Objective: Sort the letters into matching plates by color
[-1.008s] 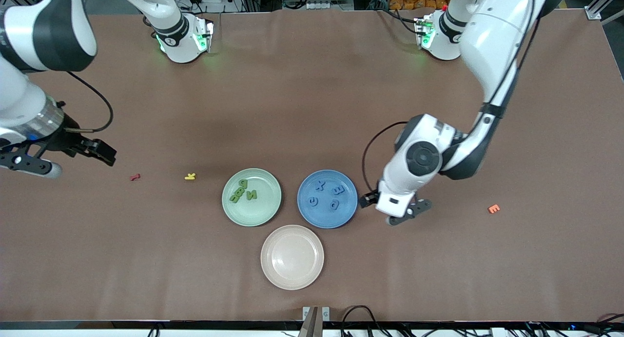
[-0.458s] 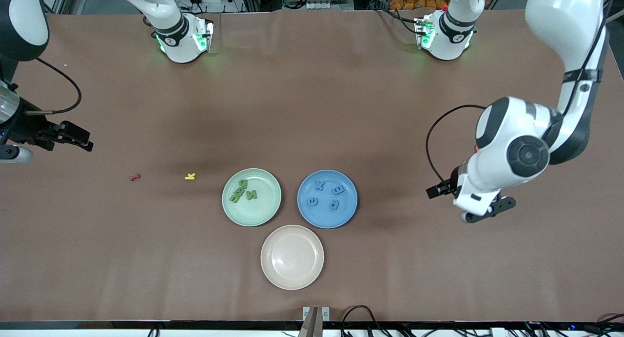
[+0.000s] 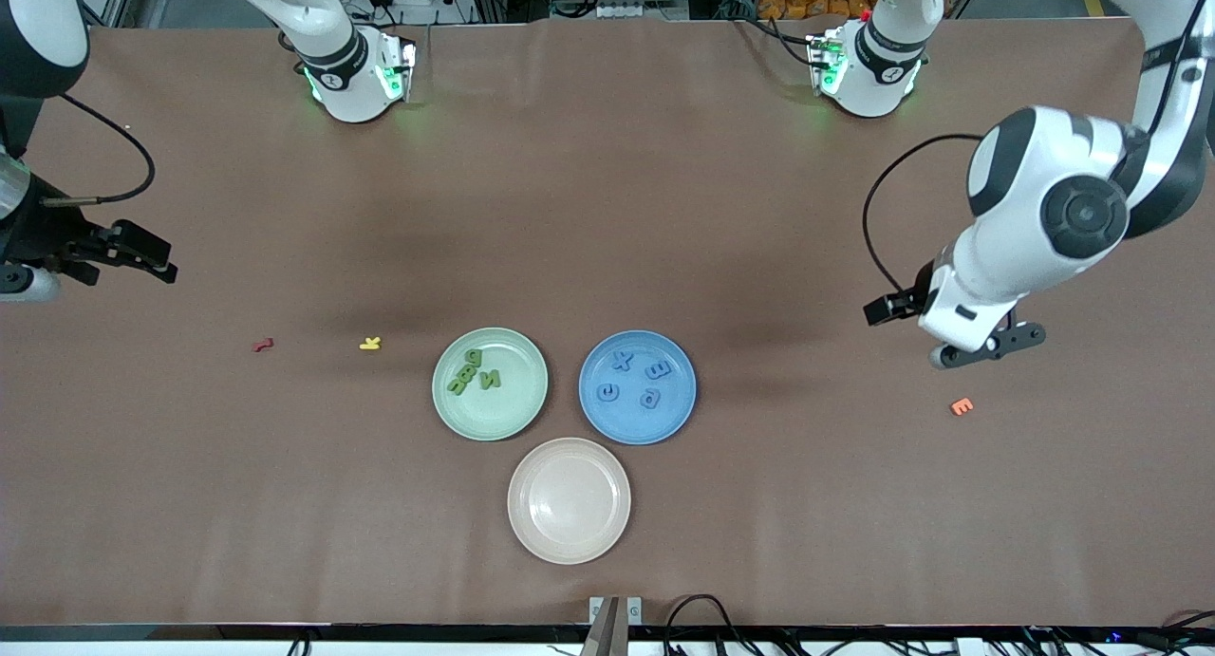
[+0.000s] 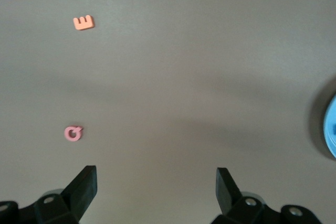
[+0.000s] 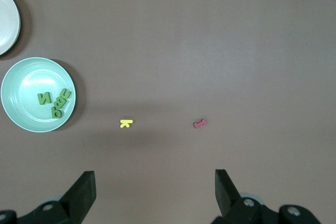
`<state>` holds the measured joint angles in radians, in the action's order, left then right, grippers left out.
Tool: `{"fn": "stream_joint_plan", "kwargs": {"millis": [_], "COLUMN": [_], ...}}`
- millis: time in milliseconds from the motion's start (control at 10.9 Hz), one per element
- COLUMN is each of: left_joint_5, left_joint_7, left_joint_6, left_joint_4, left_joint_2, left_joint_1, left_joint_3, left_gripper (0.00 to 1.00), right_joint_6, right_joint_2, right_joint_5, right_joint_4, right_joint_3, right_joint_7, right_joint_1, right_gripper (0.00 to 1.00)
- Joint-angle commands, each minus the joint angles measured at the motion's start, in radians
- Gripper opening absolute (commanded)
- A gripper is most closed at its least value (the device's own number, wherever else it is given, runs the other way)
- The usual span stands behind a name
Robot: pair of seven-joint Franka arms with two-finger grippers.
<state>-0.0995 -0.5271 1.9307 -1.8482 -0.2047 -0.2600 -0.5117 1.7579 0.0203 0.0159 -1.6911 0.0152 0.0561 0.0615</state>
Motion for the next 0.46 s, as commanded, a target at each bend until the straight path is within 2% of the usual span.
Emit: {"fn": "stream_joint_plan", "kwargs": {"millis": [0,183,367], "left_joint_5": [0.083,0.099,0.109], "left_joint_7": [0.076,0.075,0.072], "left_joint_6": [-0.019,-0.021,-0.045], "left_joint_4": [-0.088,-0.056,0.015], "left_joint_2": [0.175,0.192,0.192], "left_joint_1": [0.153,0.168,0.188], "left_joint_3": [0.2,0.22,0.248], "left_gripper": [1.0,1.0,1.0], "right_joint_6": [-0.04,-0.041,-0.07], "right_joint_2": [-0.046,-0.051,-0.051], "right_joint_5": [-0.013,-0.016,-0.043], "right_joint_4": [0.004,0.019,0.057], "right_joint_3": [-0.005,-0.001,0.011], "right_joint_7": [0.016,0.016,0.019], "right_joint_1": [-0.006,-0.008,-0.009], "right_gripper": [1.0,1.0,1.0]}}
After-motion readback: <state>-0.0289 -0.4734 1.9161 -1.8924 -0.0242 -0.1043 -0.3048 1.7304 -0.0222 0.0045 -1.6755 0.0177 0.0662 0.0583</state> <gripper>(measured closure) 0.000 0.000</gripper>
